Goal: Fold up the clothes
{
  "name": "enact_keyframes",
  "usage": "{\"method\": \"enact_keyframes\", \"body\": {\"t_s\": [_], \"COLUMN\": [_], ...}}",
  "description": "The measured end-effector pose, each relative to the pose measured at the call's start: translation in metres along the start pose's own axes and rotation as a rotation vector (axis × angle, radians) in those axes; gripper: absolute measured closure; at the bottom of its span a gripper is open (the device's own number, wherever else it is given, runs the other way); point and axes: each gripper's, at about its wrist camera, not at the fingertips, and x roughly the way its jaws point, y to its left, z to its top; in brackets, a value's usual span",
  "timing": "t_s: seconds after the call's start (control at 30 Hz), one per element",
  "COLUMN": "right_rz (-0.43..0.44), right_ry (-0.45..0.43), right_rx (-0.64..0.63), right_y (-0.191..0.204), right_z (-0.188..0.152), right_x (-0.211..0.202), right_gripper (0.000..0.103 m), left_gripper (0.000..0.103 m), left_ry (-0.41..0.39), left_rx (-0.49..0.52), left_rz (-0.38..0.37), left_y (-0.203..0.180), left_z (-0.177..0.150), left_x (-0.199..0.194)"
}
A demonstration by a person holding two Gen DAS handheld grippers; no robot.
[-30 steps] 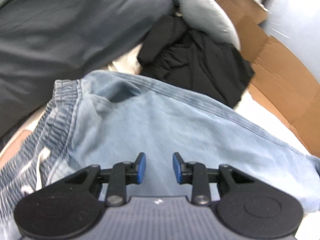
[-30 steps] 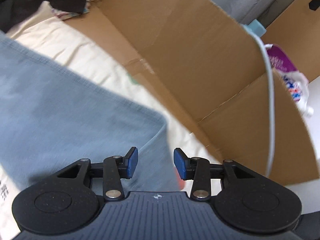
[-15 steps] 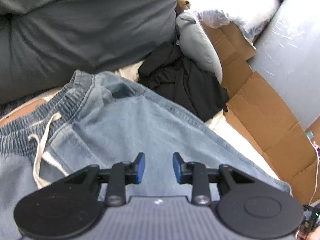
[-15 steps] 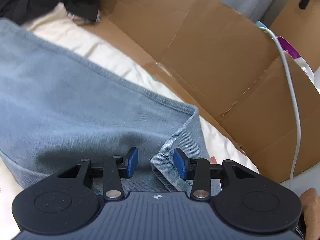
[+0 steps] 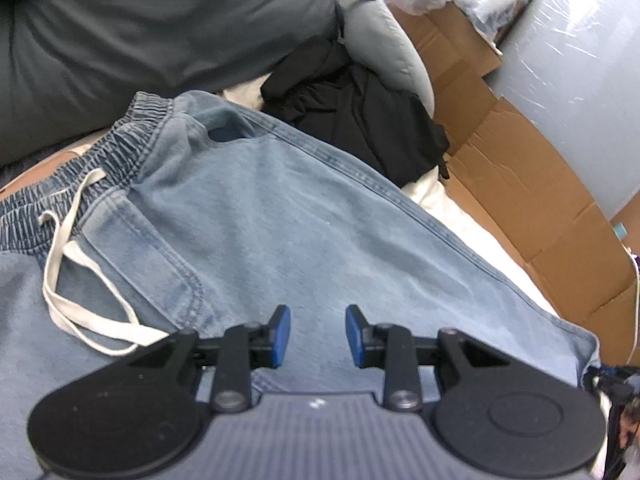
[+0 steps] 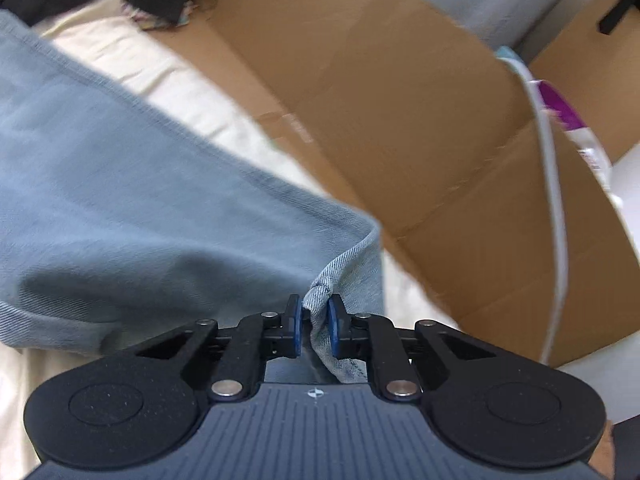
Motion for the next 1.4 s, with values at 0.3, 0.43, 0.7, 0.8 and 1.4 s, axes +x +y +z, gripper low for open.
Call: {"method": "enact_keyframes", "body": {"t_s": [0.3,0.43,0.7,0.8,1.4], "right_rz": [-0.149,-0.187,-0.148,-0.102,0.107], "right_ry": [0.056,0.058,0.041,0.031,-0.073], "right_rx": [0.032,0.105,0.160,0.207,0.460], "right_y": [-0.068,-0.095,-0.112,-0.117,-0.120], "right_z": [0.014,0.015,0.003,-0.006,-0.095], "right_x": [0.022,0.028,-0.002,-0.029,-0.138], "right_gripper": [0.084,0.074,0.070,0.070,0.050], "left_gripper": [0.071,0.071,0.071,0.071,0.058], "left_ry": [0.023,0.036,0.057,0.061,0.188], "left_rx": [0.022,0.035,0.034,0.037,0.242], "left_rz": [0.003,0.006,-0.013,-0.025,0.016], "left_y": [-0.010,-0.014,-0.027,-0.037,-0.103], "left_z": [-0.009,-0.012,-0.015,-0.015,-0.039], "left_x": [0.003,0.005,0.008,0.006,-0.010]}}
